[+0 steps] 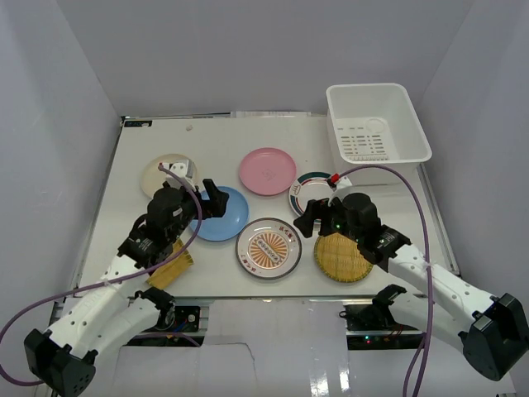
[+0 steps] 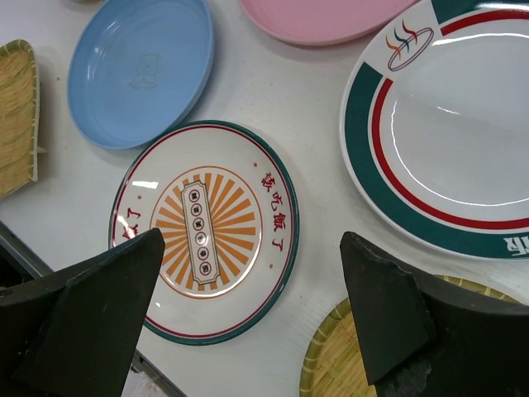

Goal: Place the plates into the plastic bin on the countertop

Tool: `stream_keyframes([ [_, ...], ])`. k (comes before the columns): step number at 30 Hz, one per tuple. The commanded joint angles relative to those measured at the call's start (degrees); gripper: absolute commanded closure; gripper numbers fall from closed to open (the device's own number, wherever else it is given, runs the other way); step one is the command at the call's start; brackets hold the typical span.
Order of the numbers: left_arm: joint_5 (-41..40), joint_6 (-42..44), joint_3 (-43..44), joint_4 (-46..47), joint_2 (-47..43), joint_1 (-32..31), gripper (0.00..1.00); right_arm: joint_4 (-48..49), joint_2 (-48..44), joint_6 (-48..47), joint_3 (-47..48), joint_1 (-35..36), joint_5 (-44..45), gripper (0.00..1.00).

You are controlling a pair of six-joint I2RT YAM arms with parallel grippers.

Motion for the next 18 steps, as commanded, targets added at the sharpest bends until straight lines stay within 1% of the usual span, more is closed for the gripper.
stream_keyframes([
  [1,-1.8,-2.6,1.8,-2.9,2.8,0.2,0.02,3.1,-1.3,1.6,-1.8,0.2,1.6,0.06],
  [4,-0.7,-3.9,3.6,-3.3,6.0,0.2,0.02,3.8,-1.5,2.3,-3.0,0.1,1.5,0.01],
  [6,-0.8,-4.6,4.3,-3.3,7.5,0.2,0.02,4.2,-0.8,2.3,-2.8,0.1,1.6,0.11],
  [9,-3.0,-3.7,5.0,-3.9,9.5,0.2,0.02,3.2,1.9,1.1,-0.4,0.2,3.5,0.33],
  [10,-4.6,-3.4,5.3,-4.9,10.0,0.2,0.02,3.1,2.8,0.7,1.0,0.1,4.0,0.49],
  [11,-5.4,-3.0,5.3,-5.6,10.0,0.2,0.02,3.0,3.7,0.2,1.9,0.1,4.3,0.56],
  [12,-6.1,-2.8,5.4,-6.4,10.0,0.2,0.02,2.0,6.1,-1.0,2.9,0.1,4.7,0.63],
  [13,-6.6,-1.8,5.3,-7.6,9.7,0.2,0.02,1.6,7.5,-1.9,5.6,0.1,6.0,0.65],
  [14,-7.5,-1.4,4.8,-8.3,8.9,0.2,0.02,-0.7,10.4,-2.8,7.0,0.1,7.1,0.65],
  [16,-8.1,-1.1,3.1,-9.8,7.8,0.2,0.02,-3.8,14.8,-5.6,10.8,0.1,11.3,0.59],
  [17,-8.2,-1.3,2.3,-10.5,6.7,0.2,0.02,-5.7,16.4,-6.2,12.0,0.0,14.7,0.5],
  [18,-8.4,-1.3,1.5,-10.7,6.1,0.2,0.02,-6.2,17.6,-6.2,13.0,-0.5,16.2,0.43],
])
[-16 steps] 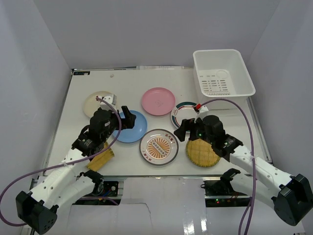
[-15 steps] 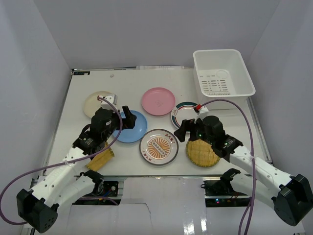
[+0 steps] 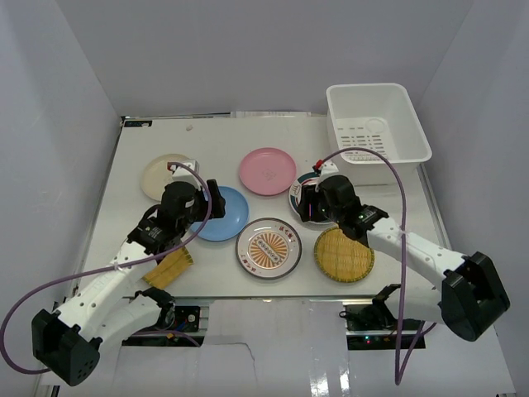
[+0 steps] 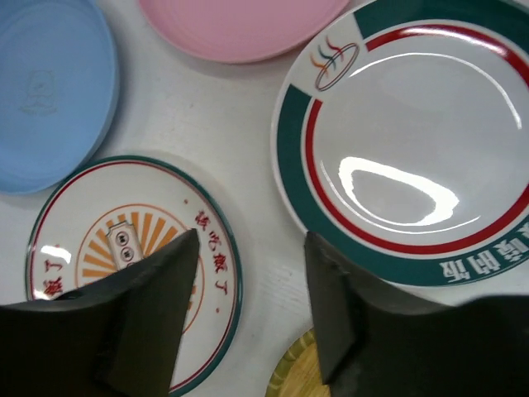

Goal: Place the plates into the plastic bin on the countertop

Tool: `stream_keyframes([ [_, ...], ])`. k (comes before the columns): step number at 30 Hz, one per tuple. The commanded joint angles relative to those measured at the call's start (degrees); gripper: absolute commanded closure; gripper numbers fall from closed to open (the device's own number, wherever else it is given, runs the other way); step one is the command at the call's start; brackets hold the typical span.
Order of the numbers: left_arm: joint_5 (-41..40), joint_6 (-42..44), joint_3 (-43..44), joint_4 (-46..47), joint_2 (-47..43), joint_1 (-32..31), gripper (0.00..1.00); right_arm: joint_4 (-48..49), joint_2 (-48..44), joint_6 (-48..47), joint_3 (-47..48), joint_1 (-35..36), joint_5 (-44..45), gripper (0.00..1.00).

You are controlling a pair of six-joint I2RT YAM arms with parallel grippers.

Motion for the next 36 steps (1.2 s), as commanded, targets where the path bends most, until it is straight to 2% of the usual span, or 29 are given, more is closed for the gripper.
stream_keyframes([
  [1,-2.7,0.9,-2.2,-3.3,-3.4,0.2,0.02,-3.8,4.3,-3.3,5.3,-1.1,8.8,0.36],
  [3,-3.1,0.2,-4.3,-3.3,-4.3,0.2,0.02,-3.2,7.1,-2.5,6.2,-2.8,7.1,0.29],
  [5,-3.7,-0.3,-4.7,-3.4,-4.1,0.1,0.02,-2.6,10.3,-2.7,7.8,-4.1,6.6,0.28],
  [8,-4.1,-0.6,-4.6,-3.4,-3.4,0.3,0.02,-0.3,15.5,-8.8,10.9,-3.7,-2.1,0.3],
  [10,-5.2,-0.6,-4.8,-3.4,-2.7,0.3,0.02,-5.9,20.8,-11.3,14.5,-2.7,-0.6,0.33],
  [13,-6.1,-0.5,-4.6,-3.9,-2.0,0.2,0.03,-8.2,24.8,-13.1,18.0,-1.9,0.9,0.34],
  [20,-5.7,-0.4,-4.2,-3.7,-2.4,0.6,0.04,-11.3,30.7,-17.2,23.0,1.0,4.3,0.29],
  [24,-5.3,-0.3,-4.2,-3.5,-3.0,1.3,0.04,-12.8,35.5,-18.8,26.3,2.5,10.7,0.41],
  [26,-5.3,-0.3,-4.4,-3.4,-3.6,1.6,0.04,-13.1,37.9,-18.8,27.8,3.8,13.7,0.51],
  [28,-5.1,-0.3,-4.4,-3.2,-3.9,1.7,0.04,-13.6,39.9,-21.7,28.5,4.9,15.9,0.53],
  [29,-4.9,-0.2,-4.4,-3.2,-3.9,1.8,0.04,-14.0,40.7,-22.1,29.2,5.6,17.6,0.61],
  [31,-4.4,-0.2,-4.3,-2.9,-4.1,2.2,0.04,-14.3,42.0,-23.0,29.8,7.7,21.7,0.7],
  [32,-4.2,-0.1,-4.3,-3.0,-4.1,2.2,0.04,-14.1,42.2,-23.3,29.9,8.6,24.6,0.78],
  [35,-3.4,0.0,-4.2,-2.6,-4.7,2.7,0.04,-14.1,41.7,-24.2,30.3,13.2,29.9,0.92],
  [36,-3.2,-0.1,-4.3,-2.6,-5.0,2.7,0.04,-14.2,41.3,-24.5,30.5,14.2,31.4,0.92],
])
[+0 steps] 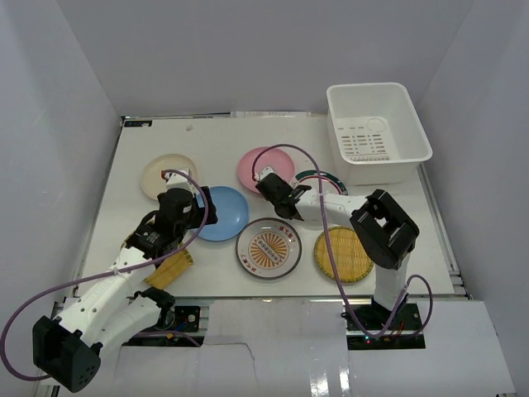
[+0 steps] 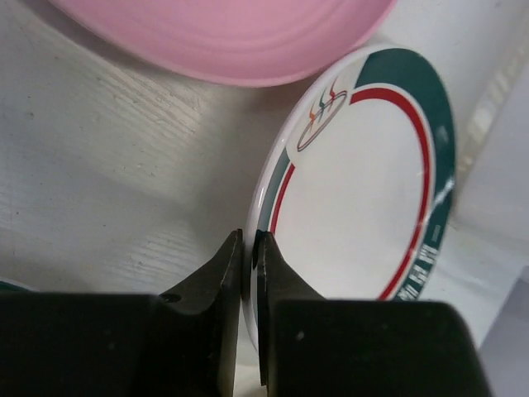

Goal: Place the plates into the plastic bin on the countertop

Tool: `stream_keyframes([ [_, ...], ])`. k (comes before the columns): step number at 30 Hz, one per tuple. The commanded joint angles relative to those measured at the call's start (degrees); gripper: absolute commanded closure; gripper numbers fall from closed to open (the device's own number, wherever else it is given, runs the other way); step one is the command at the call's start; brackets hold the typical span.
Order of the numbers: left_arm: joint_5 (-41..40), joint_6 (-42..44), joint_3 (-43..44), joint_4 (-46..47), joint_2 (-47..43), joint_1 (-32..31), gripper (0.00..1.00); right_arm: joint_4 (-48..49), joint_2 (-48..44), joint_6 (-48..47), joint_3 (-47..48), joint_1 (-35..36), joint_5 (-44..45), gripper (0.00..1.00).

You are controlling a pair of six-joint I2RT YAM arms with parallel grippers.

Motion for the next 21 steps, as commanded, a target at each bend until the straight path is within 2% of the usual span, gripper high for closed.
stream_keyframes([
  [1,0.9,0.4,0.2,0.8,-2.0,0.5,0.04,-1.4,-0.6,-0.8,1.5,4.1,4.4,0.92],
  [9,3.5,0.9,0.1,1.8,-4.3,0.9,0.04,-14.1,-12.4,0.8,9.1,11.4,13.6,0.92],
  [15,7.1,1.3,-0.5,3.2,-6.4,1.0,0.03,-18.8,-20.6,0.3,20.0,13.6,17.7,0.92],
  [18,11.2,1.3,-1.0,4.3,-6.2,1.1,0.03,-14.3,-22.7,-5.0,23.5,12.3,22.4,0.92],
  [21,16.1,1.3,-1.1,4.8,-4.9,1.1,0.03,-11.2,-21.4,-9.6,28.2,4.8,20.1,0.92],
])
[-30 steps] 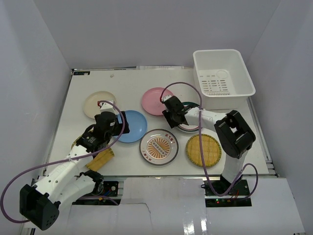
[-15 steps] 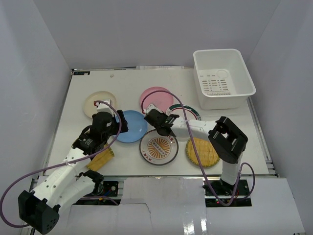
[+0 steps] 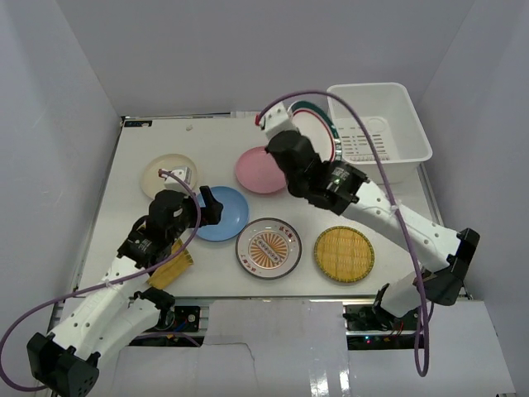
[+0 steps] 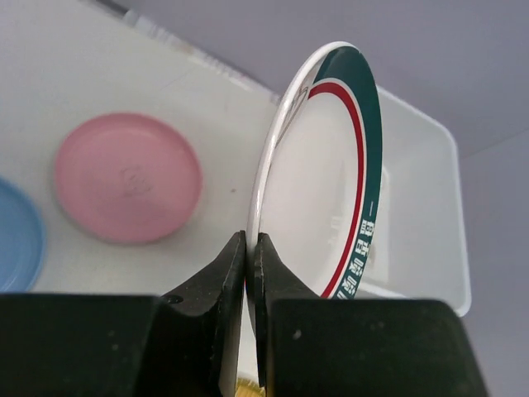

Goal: Place the plates into the plastic bin on the countertop

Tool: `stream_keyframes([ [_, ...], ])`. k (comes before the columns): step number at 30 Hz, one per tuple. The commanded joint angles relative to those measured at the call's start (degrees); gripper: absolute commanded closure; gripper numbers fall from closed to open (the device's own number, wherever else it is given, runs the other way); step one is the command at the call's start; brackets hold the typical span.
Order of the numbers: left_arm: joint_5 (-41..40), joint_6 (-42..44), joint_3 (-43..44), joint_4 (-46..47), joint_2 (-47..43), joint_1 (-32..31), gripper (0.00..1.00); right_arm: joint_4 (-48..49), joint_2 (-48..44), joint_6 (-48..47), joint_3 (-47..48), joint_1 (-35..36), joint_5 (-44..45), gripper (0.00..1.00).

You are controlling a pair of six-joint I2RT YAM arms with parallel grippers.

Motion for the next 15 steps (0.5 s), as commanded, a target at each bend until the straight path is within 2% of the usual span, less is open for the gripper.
stream_keyframes([
  [1,7.6,0.6,-1.0,1.9,1.1,0.3,0.03,5.8,0.9,-7.3,4.0,-9.0,3.5,0.92],
  [2,10.3,0.6,-1.3,2.3,1.3,0.3,0.03,6.3,1.7,-7.3,5.2,-14.9,0.5,0.92],
  [5,14.7,-0.2,-1.6,2.7,3.1,0.3,0.04,9.1,5.9,-7.7,6.4,-24.9,-6.0,0.92],
  [8,19.5,-2.0,-2.0,2.6,5.4,0.3,0.04,11.8,12.4,-7.9,8.0,-31.6,-10.1,0.92],
  [13,27.5,-6.9,-4.9,2.4,5.9,0.3,0.06,12.0,22.6,-7.1,11.7,-38.4,-14.5,0.92],
  [15,28.1,-7.7,-6.3,2.4,5.1,0.3,0.06,12.0,24.9,-6.6,11.7,-39.4,-16.0,0.92],
])
